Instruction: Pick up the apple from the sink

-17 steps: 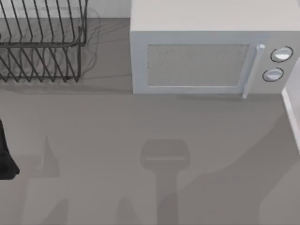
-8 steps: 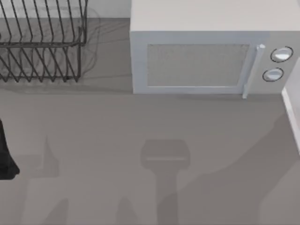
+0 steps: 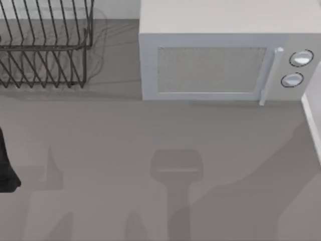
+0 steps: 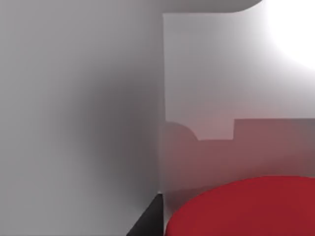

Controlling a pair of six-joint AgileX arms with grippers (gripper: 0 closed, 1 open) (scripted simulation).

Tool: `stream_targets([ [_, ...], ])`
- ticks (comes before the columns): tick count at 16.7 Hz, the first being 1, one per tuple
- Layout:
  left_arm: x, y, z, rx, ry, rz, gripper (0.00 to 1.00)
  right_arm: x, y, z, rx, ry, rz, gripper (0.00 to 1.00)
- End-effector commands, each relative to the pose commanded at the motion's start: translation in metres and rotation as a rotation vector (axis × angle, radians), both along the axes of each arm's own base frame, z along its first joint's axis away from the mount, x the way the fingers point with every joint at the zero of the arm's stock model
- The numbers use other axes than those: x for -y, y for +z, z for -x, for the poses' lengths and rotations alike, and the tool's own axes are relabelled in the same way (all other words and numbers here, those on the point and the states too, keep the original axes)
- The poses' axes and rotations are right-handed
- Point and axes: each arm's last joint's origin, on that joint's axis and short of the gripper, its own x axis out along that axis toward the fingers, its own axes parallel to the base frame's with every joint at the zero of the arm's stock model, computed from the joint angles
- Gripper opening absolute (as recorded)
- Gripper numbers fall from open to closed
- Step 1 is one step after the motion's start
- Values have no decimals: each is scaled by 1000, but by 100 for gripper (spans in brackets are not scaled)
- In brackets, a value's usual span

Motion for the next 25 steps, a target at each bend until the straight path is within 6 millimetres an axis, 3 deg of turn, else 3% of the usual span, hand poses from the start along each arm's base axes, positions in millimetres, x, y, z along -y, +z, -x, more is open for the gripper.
stream_targets([
  [2,0,0,0,0,0,0,100,0,0,0,0,0,0,0],
  [3,0,0,0,0,0,0,100,1,29,-6,52,-6,1,0],
  [6,0,0,0,0,0,0,100,3,38,-11,55,-6,2,0],
  [8,0,0,0,0,0,0,100,6,58,-20,61,-6,3,0],
  [13,0,0,0,0,0,0,100,10,147,-32,29,-6,-7,0],
  [17,0,0,0,0,0,0,100,6,228,-21,16,-7,-11,0],
  [19,0,0,0,0,0,0,100,3,259,-13,34,-6,-5,0],
  [21,0,0,0,0,0,0,100,1,277,-7,50,-6,0,0],
  [25,0,0,0,0,0,0,100,0,278,-7,51,-5,0,0],
])
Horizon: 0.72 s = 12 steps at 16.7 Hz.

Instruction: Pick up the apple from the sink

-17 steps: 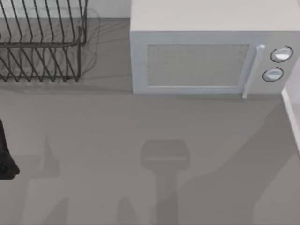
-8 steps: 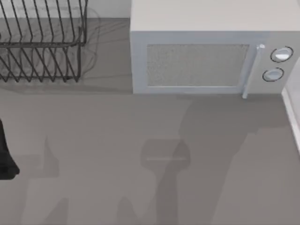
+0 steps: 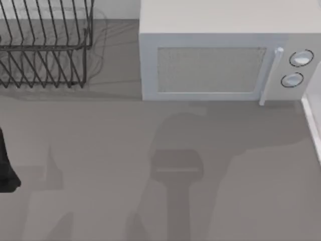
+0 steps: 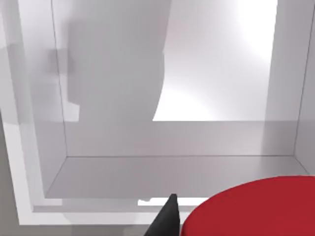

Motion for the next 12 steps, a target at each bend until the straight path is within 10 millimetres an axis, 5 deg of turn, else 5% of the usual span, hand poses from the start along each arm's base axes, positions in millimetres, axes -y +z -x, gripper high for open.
stream_targets([
  [2,0,0,0,0,0,0,100,-6,0,0,-2,0,-1,0],
  [5,0,0,0,0,0,0,100,-48,0,-1,-12,-1,-6,0],
  [9,0,0,0,0,0,0,100,-151,0,17,-25,3,-10,0],
  [12,0,0,0,0,0,0,100,-232,-3,55,-37,6,-9,0],
])
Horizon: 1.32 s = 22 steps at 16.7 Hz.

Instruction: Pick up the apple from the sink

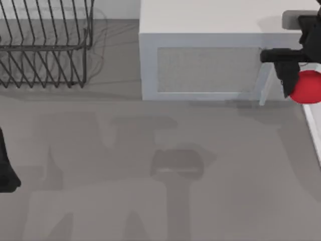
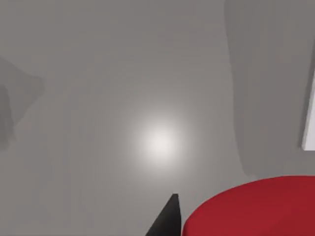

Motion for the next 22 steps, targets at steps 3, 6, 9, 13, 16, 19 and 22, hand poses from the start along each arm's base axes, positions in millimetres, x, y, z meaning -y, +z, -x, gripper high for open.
stream_targets([
  [3,0,0,0,0,0,0,100,-51,-6,45,-10,0,6,0],
  [6,0,0,0,0,0,0,100,-70,-10,71,-14,-1,9,0],
  [9,0,0,0,0,0,0,100,-71,-11,74,-14,-1,10,0],
  [13,0,0,0,0,0,0,100,-71,-16,72,-20,-5,11,0],
  [16,0,0,0,0,0,0,100,-73,-43,70,-21,-4,13,0],
  [19,0,0,0,0,0,0,100,-74,-81,68,-3,-3,2,0],
  [22,0,0,0,0,0,0,100,-72,-112,72,-8,-1,6,0],
])
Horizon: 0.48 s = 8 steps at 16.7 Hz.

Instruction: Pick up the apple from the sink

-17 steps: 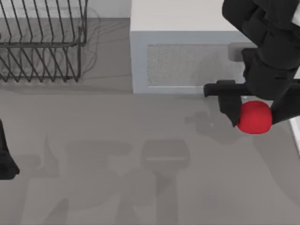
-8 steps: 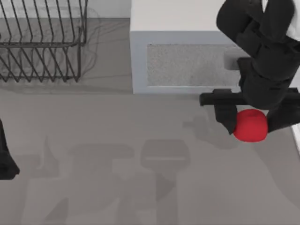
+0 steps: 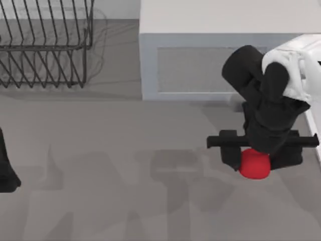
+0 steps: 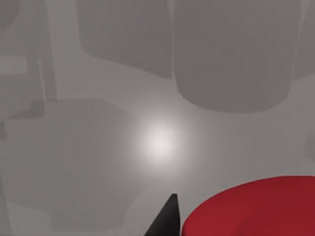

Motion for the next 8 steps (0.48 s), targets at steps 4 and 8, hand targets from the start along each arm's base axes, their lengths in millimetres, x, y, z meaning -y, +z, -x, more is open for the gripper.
stream_targets([
  [4,0,0,0,0,0,0,100,1,-8,2,-6,0,4,0],
  [8,0,0,0,0,0,0,100,1,-8,2,-6,0,4,23],
])
